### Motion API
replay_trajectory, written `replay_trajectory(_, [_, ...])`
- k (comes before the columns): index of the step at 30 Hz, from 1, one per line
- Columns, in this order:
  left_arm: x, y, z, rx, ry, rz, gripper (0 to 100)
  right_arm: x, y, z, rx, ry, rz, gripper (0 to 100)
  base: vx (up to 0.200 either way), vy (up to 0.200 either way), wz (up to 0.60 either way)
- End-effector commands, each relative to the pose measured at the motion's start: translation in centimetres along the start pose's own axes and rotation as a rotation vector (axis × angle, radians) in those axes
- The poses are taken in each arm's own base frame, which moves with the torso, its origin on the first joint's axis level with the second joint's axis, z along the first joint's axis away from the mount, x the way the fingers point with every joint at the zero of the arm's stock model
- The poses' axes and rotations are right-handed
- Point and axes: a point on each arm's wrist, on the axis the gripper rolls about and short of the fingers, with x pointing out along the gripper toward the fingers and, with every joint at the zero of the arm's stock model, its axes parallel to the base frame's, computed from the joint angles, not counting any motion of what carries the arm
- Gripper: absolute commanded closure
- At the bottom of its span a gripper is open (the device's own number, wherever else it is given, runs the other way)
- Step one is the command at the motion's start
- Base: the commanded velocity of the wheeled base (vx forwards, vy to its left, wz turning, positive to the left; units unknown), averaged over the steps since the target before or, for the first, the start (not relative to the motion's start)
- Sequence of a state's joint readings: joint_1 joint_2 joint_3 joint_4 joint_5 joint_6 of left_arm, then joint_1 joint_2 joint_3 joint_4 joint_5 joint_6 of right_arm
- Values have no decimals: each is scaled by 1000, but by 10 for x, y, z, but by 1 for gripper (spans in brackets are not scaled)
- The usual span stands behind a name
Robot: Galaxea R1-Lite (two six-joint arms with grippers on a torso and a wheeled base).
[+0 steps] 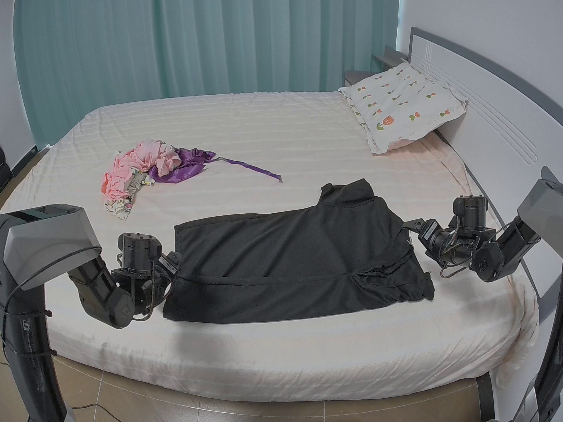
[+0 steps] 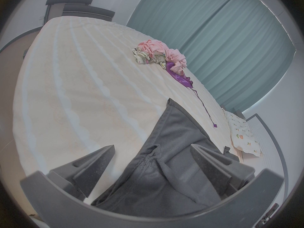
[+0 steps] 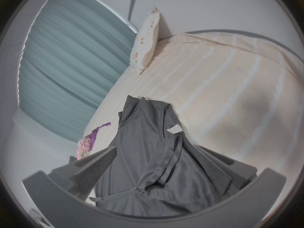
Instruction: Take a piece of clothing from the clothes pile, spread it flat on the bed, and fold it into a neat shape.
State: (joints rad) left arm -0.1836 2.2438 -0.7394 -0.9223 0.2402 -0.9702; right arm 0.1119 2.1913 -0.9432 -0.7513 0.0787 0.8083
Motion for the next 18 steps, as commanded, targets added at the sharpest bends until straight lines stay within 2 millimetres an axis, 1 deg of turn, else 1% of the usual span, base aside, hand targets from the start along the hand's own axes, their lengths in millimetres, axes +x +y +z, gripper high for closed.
replay_trajectory(1, [-27, 1, 12, -10, 1, -23, 0, -19, 6, -2, 102, 10, 2, 0, 0, 0, 0])
replay_trajectory(4, [-32, 5, 7, -7, 29, -18, 0, -14, 11, -13, 185, 39, 6, 0, 0, 0, 0])
replay_trajectory(7, [-32, 7, 4, -18, 41, -8, 0, -1, 8, -27, 186, 74, -10, 0, 0, 0, 0])
replay_trajectory(10, [-32, 9, 3, -32, 57, -11, 0, 10, 6, -35, 177, 79, -34, 0, 0, 0, 0])
replay_trajectory(13, [-33, 11, 1, -32, 90, -20, 0, 24, 4, -38, 172, 50, -59, 0, 0, 0, 0])
replay_trajectory(18, [-33, 10, -2, -34, 97, -20, 0, 35, 2, -39, 171, 46, -64, 0, 0, 0, 0])
